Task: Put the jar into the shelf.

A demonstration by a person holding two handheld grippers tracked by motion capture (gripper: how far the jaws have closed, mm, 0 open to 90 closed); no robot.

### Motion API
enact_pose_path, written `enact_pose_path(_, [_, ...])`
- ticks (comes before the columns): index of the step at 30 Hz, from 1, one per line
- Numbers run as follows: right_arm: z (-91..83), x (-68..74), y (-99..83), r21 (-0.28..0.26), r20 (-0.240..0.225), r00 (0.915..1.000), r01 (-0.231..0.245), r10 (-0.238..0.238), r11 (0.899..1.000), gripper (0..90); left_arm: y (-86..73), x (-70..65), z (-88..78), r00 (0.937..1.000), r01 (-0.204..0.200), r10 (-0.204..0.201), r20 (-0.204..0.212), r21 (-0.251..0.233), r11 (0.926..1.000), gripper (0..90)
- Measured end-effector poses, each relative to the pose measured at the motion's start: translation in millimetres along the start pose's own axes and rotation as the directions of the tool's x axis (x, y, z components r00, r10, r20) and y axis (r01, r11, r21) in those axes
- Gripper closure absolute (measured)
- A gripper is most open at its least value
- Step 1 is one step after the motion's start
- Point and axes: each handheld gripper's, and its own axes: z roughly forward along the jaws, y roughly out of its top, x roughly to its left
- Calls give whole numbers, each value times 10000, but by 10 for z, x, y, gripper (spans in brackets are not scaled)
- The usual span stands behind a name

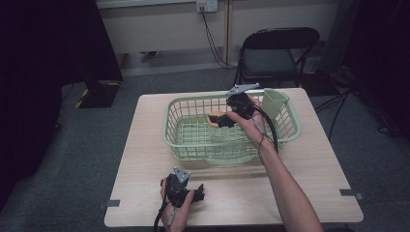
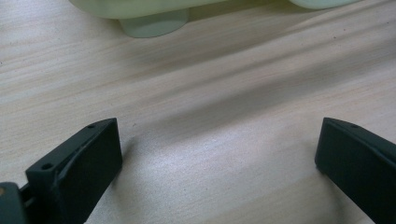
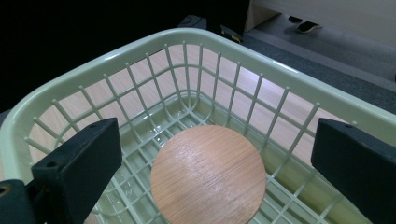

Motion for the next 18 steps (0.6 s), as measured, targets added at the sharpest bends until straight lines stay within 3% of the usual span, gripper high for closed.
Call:
enact_pose_path(10, [-200, 57, -59, -630, 316, 9990, -307, 328, 9975, 20, 0, 0, 0, 10000, 2, -2, 1, -1, 10000, 4])
enact_pose_path(18, [-382, 65, -185, -714, 504, 9969, -573, 610, 9958, 18, 0, 0, 0, 10000, 4, -4, -7, -8, 10000, 4])
